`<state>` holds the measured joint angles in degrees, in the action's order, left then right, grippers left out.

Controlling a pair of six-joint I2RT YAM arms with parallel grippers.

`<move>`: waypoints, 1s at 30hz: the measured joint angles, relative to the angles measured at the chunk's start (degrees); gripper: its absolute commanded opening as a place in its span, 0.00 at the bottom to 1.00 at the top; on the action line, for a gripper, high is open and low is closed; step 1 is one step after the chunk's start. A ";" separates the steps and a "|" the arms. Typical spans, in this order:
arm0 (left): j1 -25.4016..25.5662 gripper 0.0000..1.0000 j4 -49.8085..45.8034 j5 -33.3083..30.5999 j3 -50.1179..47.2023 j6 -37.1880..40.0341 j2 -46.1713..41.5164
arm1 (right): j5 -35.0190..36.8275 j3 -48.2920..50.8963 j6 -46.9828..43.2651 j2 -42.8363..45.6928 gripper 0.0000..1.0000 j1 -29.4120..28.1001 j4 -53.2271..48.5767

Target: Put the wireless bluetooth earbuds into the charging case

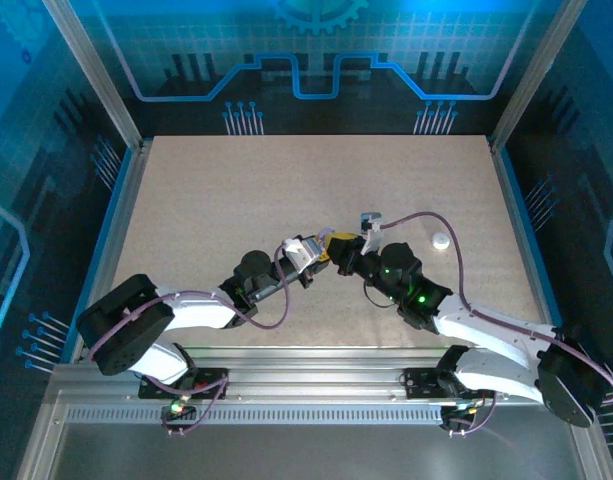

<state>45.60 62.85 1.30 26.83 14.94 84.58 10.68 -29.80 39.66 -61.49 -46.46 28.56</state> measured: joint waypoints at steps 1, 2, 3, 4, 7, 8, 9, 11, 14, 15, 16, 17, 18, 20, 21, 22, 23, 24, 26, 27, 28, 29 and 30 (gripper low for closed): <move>0.00 0.16 0.00 0.00 0.00 0.00 0.00 | 0.04 0.00 0.00 0.00 0.16 0.00 0.02; 0.00 0.16 0.00 -0.02 0.00 0.00 0.00 | 0.04 -0.02 0.00 0.00 0.16 0.00 0.07; 0.00 0.16 0.00 -0.02 0.00 0.00 0.00 | 0.04 -0.07 0.00 0.02 0.16 0.00 0.02; 0.00 0.16 0.00 0.00 0.00 0.00 0.00 | 0.07 -0.13 -0.02 0.02 0.16 0.00 0.00; 0.02 0.16 0.02 0.00 0.00 0.00 0.00 | 0.20 -0.46 -0.46 0.98 0.16 0.00 -1.60; 0.02 0.16 0.04 0.00 0.00 -0.02 0.00 | 0.35 -0.61 -0.70 1.70 0.16 0.00 -2.54; 0.02 0.16 0.04 0.00 0.00 -0.04 -0.07 | 0.57 -0.76 -1.07 2.56 0.16 0.00 -3.61; 0.07 0.16 0.00 -0.04 0.00 -0.42 -0.31 | 1.01 -1.07 -1.81 4.70 0.16 0.00 -6.25; 0.11 0.16 -0.85 -0.48 0.00 -1.49 -1.31 | 1.55 -2.19 -2.97 8.44 0.16 0.02 -12.13; 0.11 0.15 -1.44 -0.76 0.00 -1.70 -1.86 | 1.60 -2.89 -3.39 9.53 0.16 0.15 -14.58; 0.11 0.15 -2.05 -1.16 0.00 -1.99 -2.29 | 1.70 -3.67 -3.74 10.36 0.16 0.37 -16.98; 0.11 0.16 -2.75 -1.62 0.00 -2.32 -2.84 | 1.86 -4.76 -4.15 11.06 0.17 0.70 -19.80; 0.11 0.16 -3.54 -2.05 0.00 -2.64 -3.39 | 1.97 -6.08 -4.59 11.41 0.17 1.22 -22.71; 0.11 0.16 -5.25 -2.95 -0.02 -3.02 -4.55 | 1.95 -8.74 -5.40 11.34 0.17 2.49 -28.20; 0.11 0.15 -6.08 -3.32 -0.02 -3.04 -5.11 | 1.75 -10.27 -5.75 10.99 0.17 3.30 -31.30; 0.11 0.16 -6.91 -3.69 -0.07 -3.04 -5.66 | 1.25 -11.78 -6.14 10.34 0.17 4.15 -34.07; 0.11 0.15 -7.69 -4.00 -0.13 -3.02 -6.27 | 0.79 -13.55 -6.54 9.27 0.17 5.11 -37.07; 0.11 0.15 -8.50 -4.33 -0.35 -3.02 -6.91 | 0.17 -15.45 -6.75 7.82 0.17 6.14 -40.17; 0.11 0.16 -10.16 -4.98 -0.83 -2.99 -8.17 | -1.22 -19.34 -6.93 4.20 0.16 8.00 -46.01; 0.11 0.16 -10.97 -5.22 -1.05 -2.99 -8.70 | -2.03 -21.35 -6.91 1.99 0.15 8.90 -48.74; 0.11 0.16 -11.78 -5.62 -1.20 -2.97 -9.20 | -2.56 -23.17 -6.86 -0.11 0.15 9.73 -51.25; 0.11 0.16 -12.63 -5.92 -1.44 -2.97 -9.75 | -3.26 -25.05 -6.67 -2.54 0.14 10.56 -53.72; 0.11 0.16 -13.38 -6.25 -1.62 -2.97 -10.23 | -3.85 -26.71 -6.54 -5.01 0.15 11.41 -55.84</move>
<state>45.71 49.47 -4.95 25.21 11.97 74.35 6.83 -56.51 33.12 -66.50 -35.05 -27.29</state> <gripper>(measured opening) 0.230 0.150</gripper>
